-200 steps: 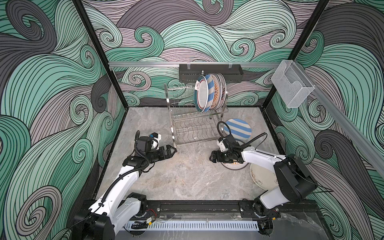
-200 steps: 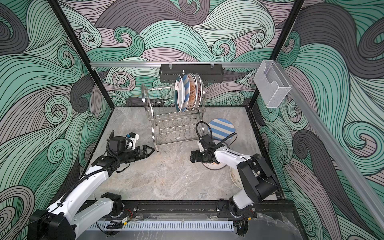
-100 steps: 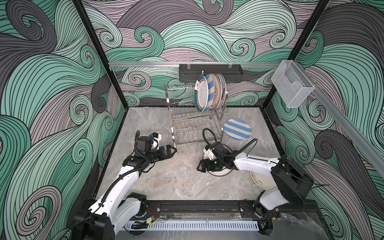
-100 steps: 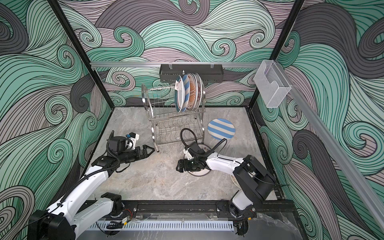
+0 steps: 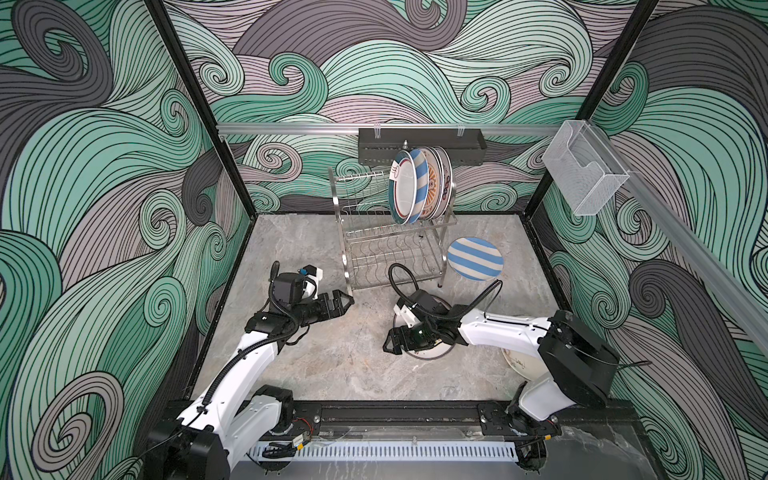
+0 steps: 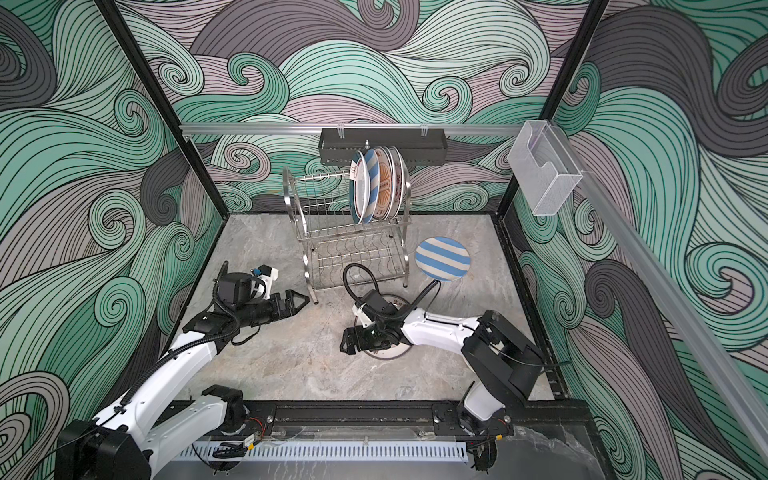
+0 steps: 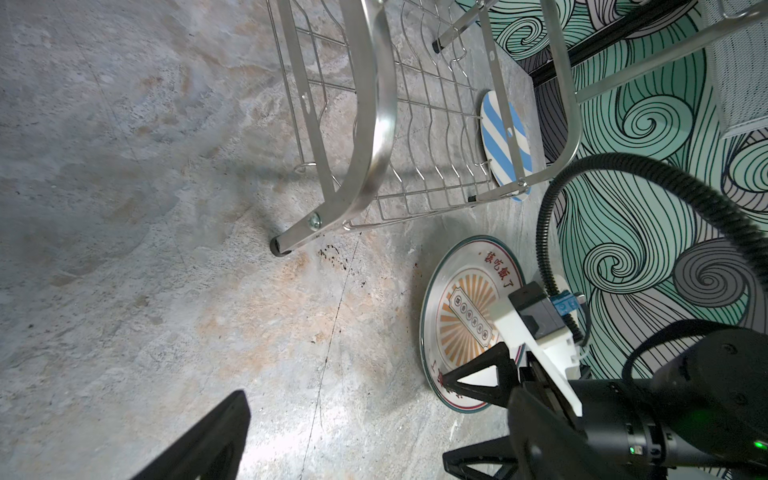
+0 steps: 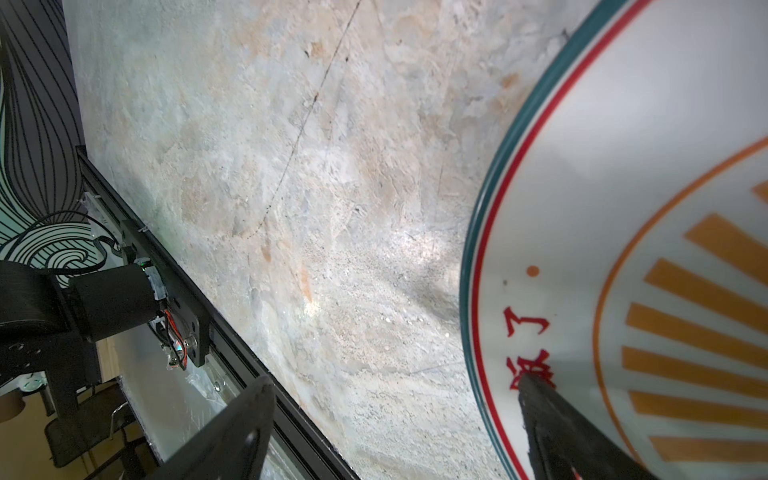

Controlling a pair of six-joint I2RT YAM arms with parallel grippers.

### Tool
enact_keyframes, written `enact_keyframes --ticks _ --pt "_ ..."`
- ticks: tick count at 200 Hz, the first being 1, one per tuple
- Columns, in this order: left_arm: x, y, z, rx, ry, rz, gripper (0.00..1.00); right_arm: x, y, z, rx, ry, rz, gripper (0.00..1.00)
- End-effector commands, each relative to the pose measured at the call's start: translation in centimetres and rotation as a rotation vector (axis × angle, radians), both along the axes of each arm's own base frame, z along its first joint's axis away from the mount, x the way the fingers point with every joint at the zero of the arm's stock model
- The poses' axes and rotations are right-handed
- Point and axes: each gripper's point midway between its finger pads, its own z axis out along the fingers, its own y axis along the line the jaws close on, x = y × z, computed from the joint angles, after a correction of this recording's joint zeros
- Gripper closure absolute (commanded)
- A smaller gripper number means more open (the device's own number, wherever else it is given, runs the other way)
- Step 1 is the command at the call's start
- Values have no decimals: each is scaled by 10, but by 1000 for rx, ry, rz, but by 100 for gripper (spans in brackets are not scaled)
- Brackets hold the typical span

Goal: Load the plates into the dish rack
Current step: 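Drag the sunburst plate with the right gripper toward the left gripper, then move the left gripper toward the sunburst plate while the right gripper holds it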

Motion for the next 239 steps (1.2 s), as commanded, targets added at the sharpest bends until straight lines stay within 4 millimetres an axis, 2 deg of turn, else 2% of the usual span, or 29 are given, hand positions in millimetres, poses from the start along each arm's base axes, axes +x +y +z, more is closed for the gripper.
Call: enact_keyframes --ticks 1,42,69,84,109,126,140,162,178,212,239 --pt "-3 0 3 4 -2 0 1 -3 -6 -6 -53 9 -5 8" --pt "-4 0 3 9 -4 -3 1 0 -6 -4 -62 -5 -1 8" --pt "-4 -2 3 11 -3 -10 1 7 -11 9 -100 -67 10 8" --pt "-5 -4 3 12 -3 -19 1 13 -24 16 -162 -94 7 8" --pt "-14 -8 1 16 15 -35 1 23 -41 35 -163 -137 -47 7" --pt "-23 -11 -4 20 21 -40 1 32 -60 47 -139 -167 -120 6" --pt "-28 -14 -6 14 19 -37 1 41 -88 53 -158 -204 -203 4" --pt "-31 -23 -7 -12 -8 -45 1 51 -138 48 -207 -201 -336 4" --pt "-33 -30 -12 1 -18 -62 1 51 -163 42 -222 -189 -393 4" --pt "-34 -42 -20 41 18 -99 1 50 -197 30 -249 -157 -524 4" --pt "-29 -53 -24 52 6 -125 1 43 -205 14 -240 -120 -553 3"
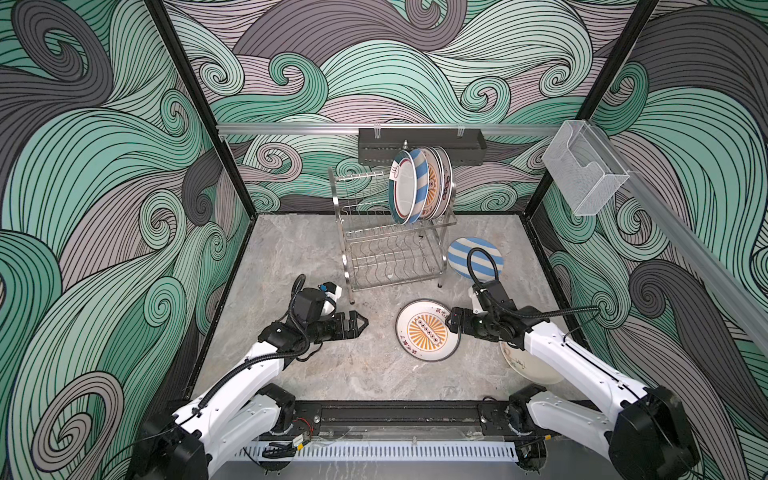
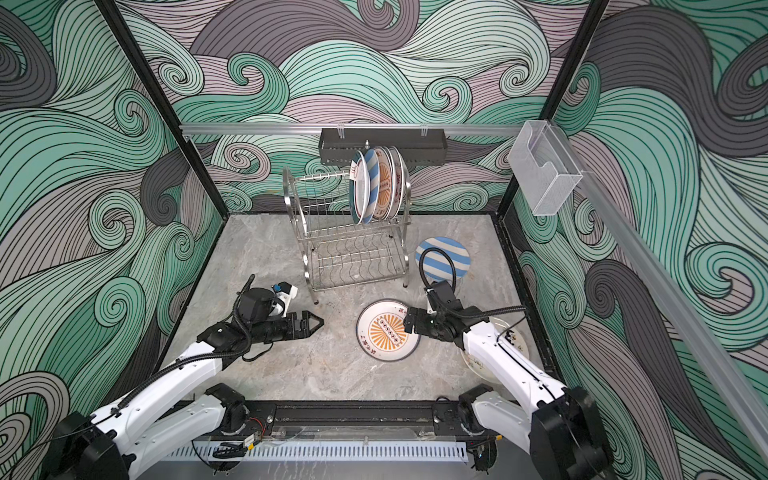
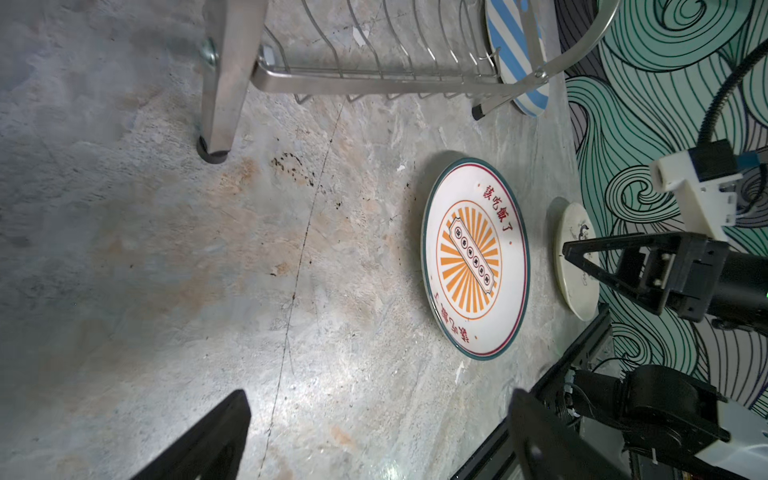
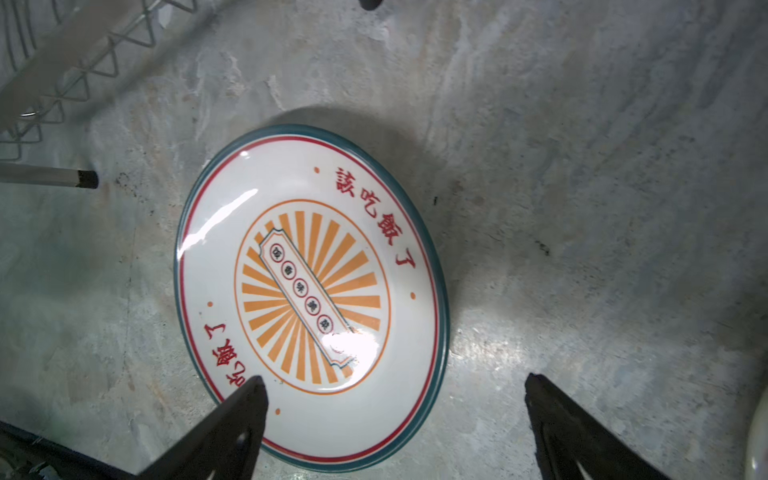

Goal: Load the plates into the dish rack
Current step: 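Move the left gripper toward the sunburst plate while the right gripper holds it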

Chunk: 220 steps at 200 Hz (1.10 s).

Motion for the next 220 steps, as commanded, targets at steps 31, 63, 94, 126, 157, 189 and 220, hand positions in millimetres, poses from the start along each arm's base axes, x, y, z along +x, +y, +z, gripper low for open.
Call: enact_keyframes --ticks 31,63,94,126,157,189,220 --pt "19 -22 -2 31 -29 -47 1 -5 4 -20 99 13 -9 9" --pt "21 -48 -3 40 -54 -141 1 -1 13 -24 149 -18 21 15" --pt "25 -66 -10 60 -44 -202 1 4 12 -30 153 -14 28 21" --pt "27 -78 -21 70 -26 -239 1 8 17 -40 212 32 26 22" --pt "30 -86 -26 81 -24 -264 1 10 22 -47 248 53 34 24" --pt "28 -104 -40 95 14 -325 1 7 22 -51 273 65 29 28" --pt "21 -126 -48 90 42 -393 1 -3 23 -59 291 123 31 32"
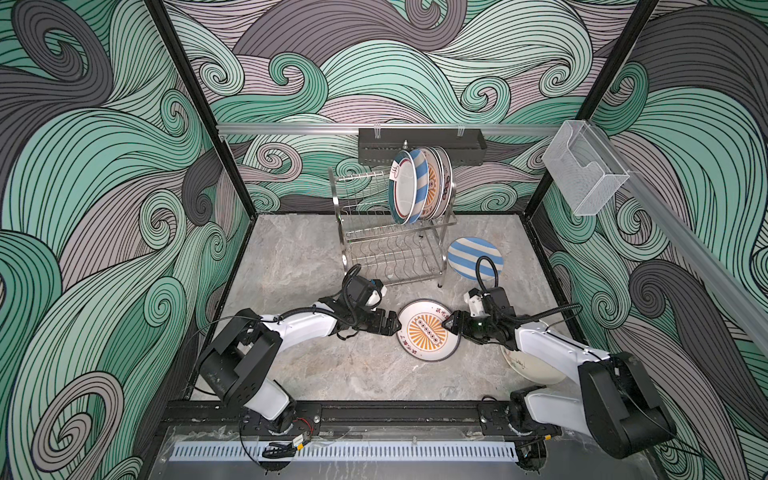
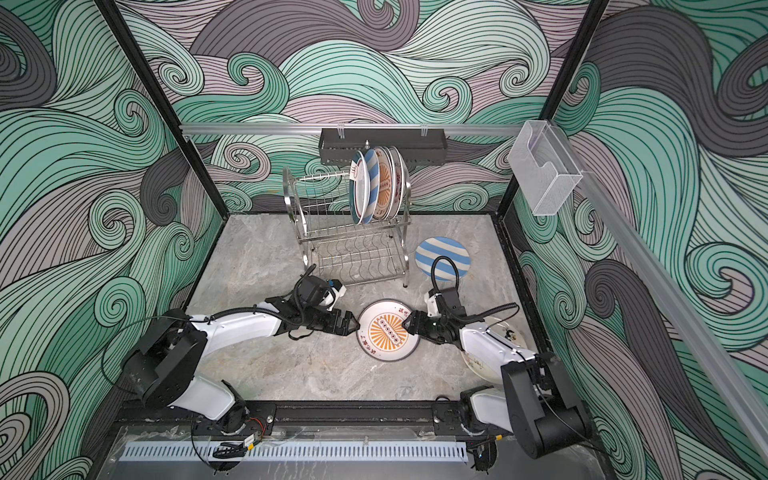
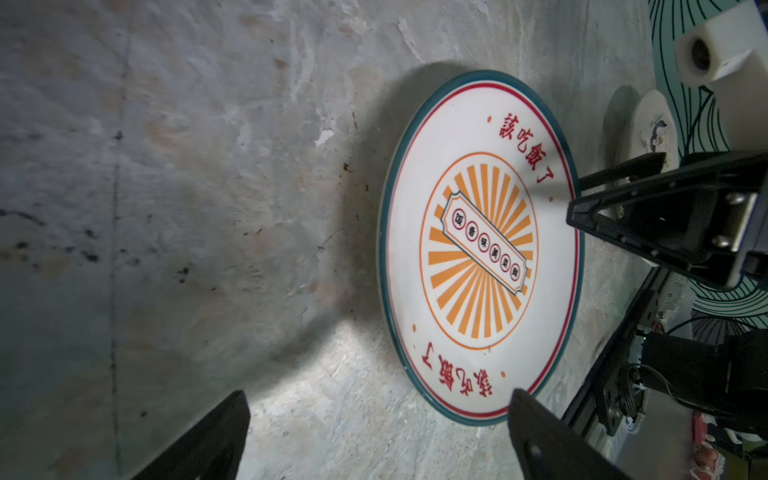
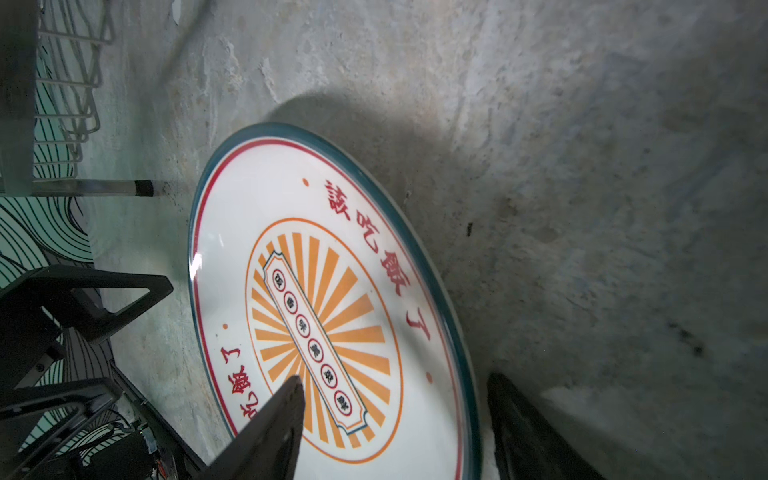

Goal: Load the plates into the dish rack

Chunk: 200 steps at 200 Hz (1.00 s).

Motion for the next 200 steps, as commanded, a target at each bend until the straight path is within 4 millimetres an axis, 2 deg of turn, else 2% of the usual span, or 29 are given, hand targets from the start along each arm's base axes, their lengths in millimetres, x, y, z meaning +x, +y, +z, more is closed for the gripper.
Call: enact_keyframes --ticks 1,16,46,84,136,164,200 --pt "-2 -23 6 -34 -8 -77 1 -18 0 -16 16 88 17 32" --pt "-5 -32 0 -34 10 -103 1 -23 1 -23 23 120 15 33" --pt "-9 -46 -4 -21 33 -162 1 -21 4 -25 47 126 8 36" --pt "-15 -58 -6 -26 37 -205 1 -21 8 -23 78 112 10 47" --pt "-22 -67 -6 -33 38 -249 1 -13 23 0 199 46 21 70" --pt "-21 -67 -6 -32 35 -245 2 -12 27 12 243 12 24 75" --pt "-20 -63 -3 -26 18 -223 1 -10 21 29 227 -45 -4 81"
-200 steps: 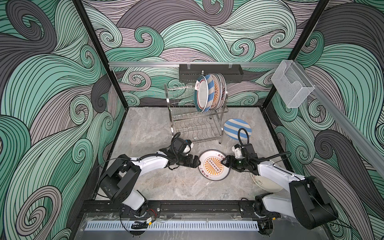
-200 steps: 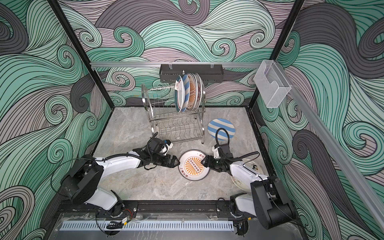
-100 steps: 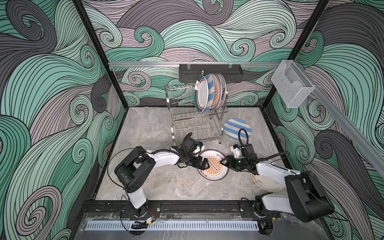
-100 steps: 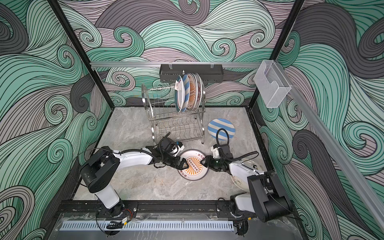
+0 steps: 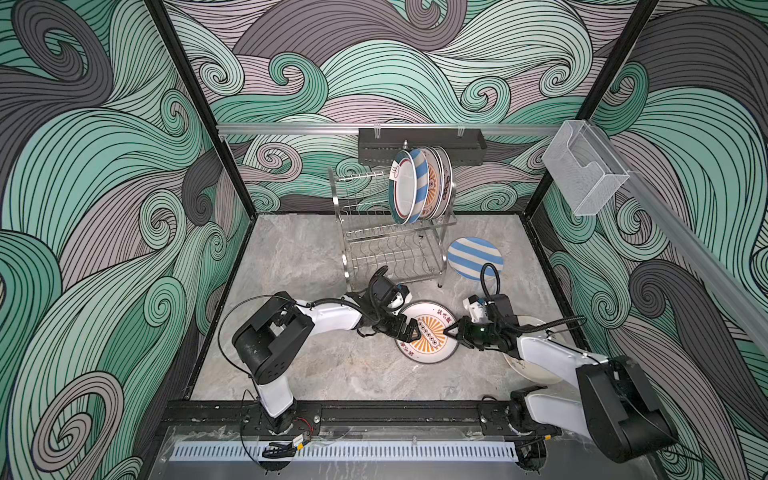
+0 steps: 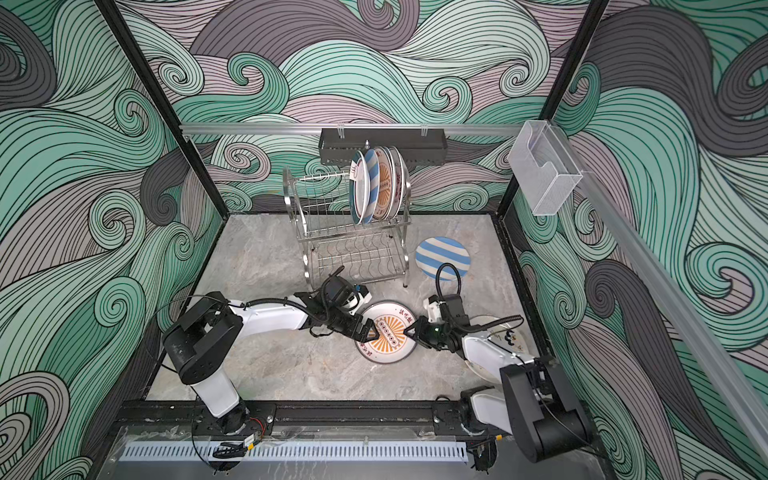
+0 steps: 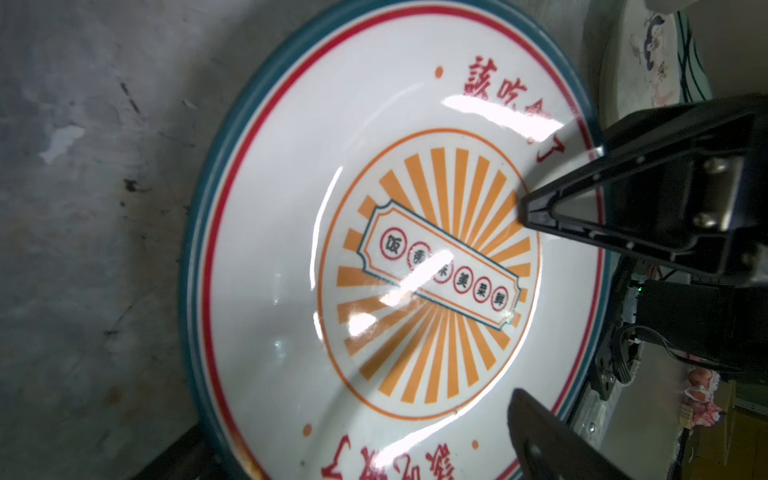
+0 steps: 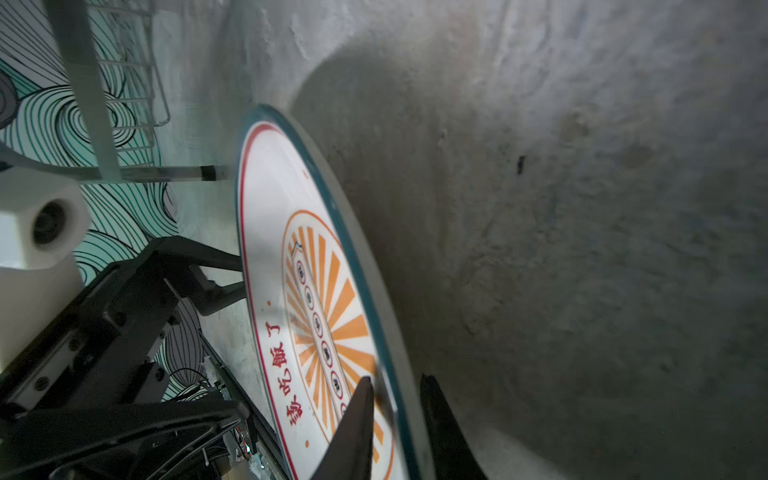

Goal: Load the plates into the dish rack

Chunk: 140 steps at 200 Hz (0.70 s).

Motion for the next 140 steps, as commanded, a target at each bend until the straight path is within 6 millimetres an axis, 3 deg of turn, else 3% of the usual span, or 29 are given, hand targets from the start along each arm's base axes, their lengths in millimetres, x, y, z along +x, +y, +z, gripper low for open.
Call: enact_keyframes --ticks 1,42,86,127,140 --pt "-3 -11 12 -36 -19 -35 1 4 3 20 32 -57 -3 82" --pt "-6 -14 25 -111 -15 -5 1 0 -7 26 -32 -100 -4 92" --pt "-3 7 32 -65 -56 62 1 0 -11 43 -61 -140 -1 98" --pt "-4 48 44 -42 -58 157 1 -3 -12 92 -103 -247 78 99" --pt "-3 64 61 -59 -84 190 1 -1 -9 112 -86 -297 90 99"
